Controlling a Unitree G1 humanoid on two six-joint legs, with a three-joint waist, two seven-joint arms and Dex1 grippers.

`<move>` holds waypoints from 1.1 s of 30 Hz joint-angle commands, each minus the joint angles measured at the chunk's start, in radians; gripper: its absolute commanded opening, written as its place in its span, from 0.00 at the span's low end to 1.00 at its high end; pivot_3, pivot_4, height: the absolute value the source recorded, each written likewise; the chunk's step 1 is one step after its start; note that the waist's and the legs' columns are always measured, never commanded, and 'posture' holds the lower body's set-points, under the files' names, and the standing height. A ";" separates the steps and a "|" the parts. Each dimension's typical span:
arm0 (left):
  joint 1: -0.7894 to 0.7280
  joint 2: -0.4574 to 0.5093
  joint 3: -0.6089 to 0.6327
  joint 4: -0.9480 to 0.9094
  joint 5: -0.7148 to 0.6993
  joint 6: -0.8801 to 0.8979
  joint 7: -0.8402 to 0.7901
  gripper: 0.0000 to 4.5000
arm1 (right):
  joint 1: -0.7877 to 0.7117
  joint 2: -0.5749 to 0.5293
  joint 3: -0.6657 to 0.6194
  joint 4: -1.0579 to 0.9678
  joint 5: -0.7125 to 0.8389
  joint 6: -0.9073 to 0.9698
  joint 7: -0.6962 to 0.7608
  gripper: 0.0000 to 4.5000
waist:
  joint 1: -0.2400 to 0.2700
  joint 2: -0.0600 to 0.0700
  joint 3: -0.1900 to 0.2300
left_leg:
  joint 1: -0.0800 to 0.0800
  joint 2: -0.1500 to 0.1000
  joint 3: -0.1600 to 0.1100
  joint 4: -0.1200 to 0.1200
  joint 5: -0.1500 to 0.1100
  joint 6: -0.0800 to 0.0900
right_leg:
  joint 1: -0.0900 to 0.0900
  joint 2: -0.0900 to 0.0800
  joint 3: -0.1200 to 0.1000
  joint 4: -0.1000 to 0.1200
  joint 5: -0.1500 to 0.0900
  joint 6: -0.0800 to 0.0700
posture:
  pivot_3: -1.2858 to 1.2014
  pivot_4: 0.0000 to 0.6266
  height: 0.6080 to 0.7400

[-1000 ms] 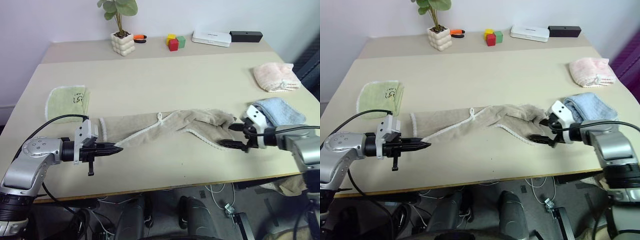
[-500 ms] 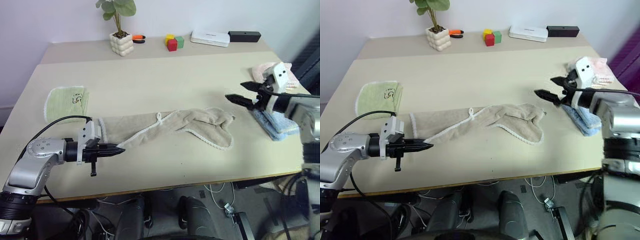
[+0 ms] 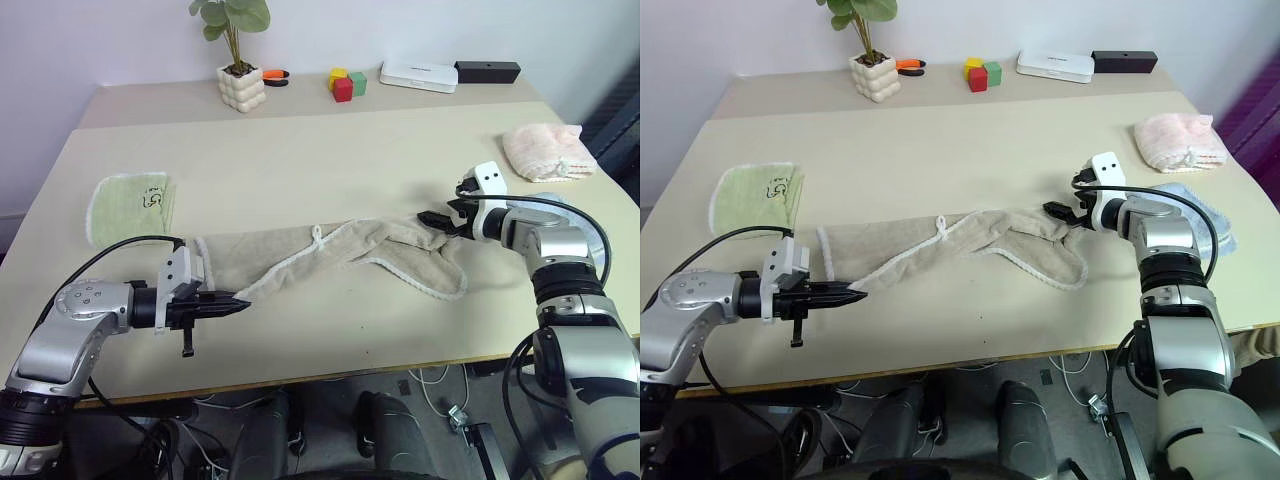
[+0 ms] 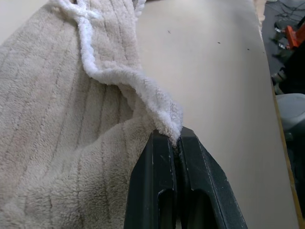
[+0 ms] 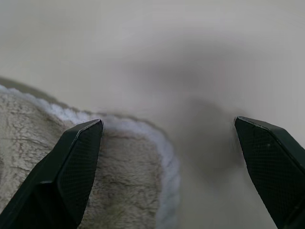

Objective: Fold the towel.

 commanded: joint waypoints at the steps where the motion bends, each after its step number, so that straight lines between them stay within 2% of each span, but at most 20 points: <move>1: 0.006 0.005 0.027 -0.035 -0.007 -0.019 0.007 0.00 | -0.022 0.008 0.026 0.016 -0.025 0.005 0.033 0.94 | -0.001 0.000 0.000 | 0.000 0.000 0.000 0.000 0.000 0.000 | 0.000 0.000 0.000 0.000 0.000 0.000 | 0.52 0.24 1.00; 3: 0.002 0.006 0.025 -0.034 -0.005 -0.022 0.008 0.00 | -0.008 0.009 0.063 0.012 -0.062 -0.009 0.041 0.79 | -0.002 0.000 0.000 | 0.001 0.000 0.000 0.000 0.000 0.000 | 0.000 0.000 0.000 0.000 0.000 0.000 | 0.52 0.24 1.00; 10: -0.006 0.008 0.020 -0.027 0.002 -0.034 0.009 0.00 | 0.031 -0.002 0.100 -0.047 -0.090 0.006 0.091 0.01 | -0.003 -0.001 -0.001 | 0.001 0.001 0.000 0.000 0.000 -0.001 | 0.001 0.001 0.000 0.000 0.000 0.000 | 0.52 0.24 1.00; 17: -0.012 0.008 0.017 -0.016 0.003 -0.040 0.007 0.00 | 0.043 -0.012 0.087 -0.099 -0.085 0.019 0.107 0.01 | -0.002 -0.001 -0.001 | 0.002 0.001 0.000 0.000 -0.001 -0.003 | 0.001 0.000 0.000 0.000 0.000 0.000 | 0.52 0.24 1.00; 22: -0.124 -0.109 0.070 0.104 -0.062 -0.036 0.079 0.00 | -0.029 0.024 -0.076 -0.074 0.023 -0.066 0.015 0.01 | 0.002 -0.001 -0.001 | 0.002 0.001 0.000 0.000 -0.001 -0.003 | 0.001 0.000 0.000 0.001 0.000 0.000 | 0.52 0.24 1.00; 28: -0.370 -0.223 0.110 0.421 0.030 -0.219 0.219 0.00 | -0.097 0.045 -0.172 0.002 0.064 -0.183 -0.100 0.01 | 0.003 0.000 -0.001 | 0.002 0.000 0.002 0.000 0.001 0.000 | 0.002 0.001 0.000 0.002 0.000 0.001 | 0.52 0.24 1.00; 33: -0.819 -0.265 0.110 0.991 0.223 -0.543 0.510 0.00 | -0.230 0.089 -0.219 0.140 0.048 -0.413 -0.275 0.01 | 0.002 -0.002 0.000 | 0.001 -0.001 0.002 0.001 0.003 -0.001 | 0.004 0.004 -0.001 0.001 0.000 0.001 | 0.52 0.24 1.00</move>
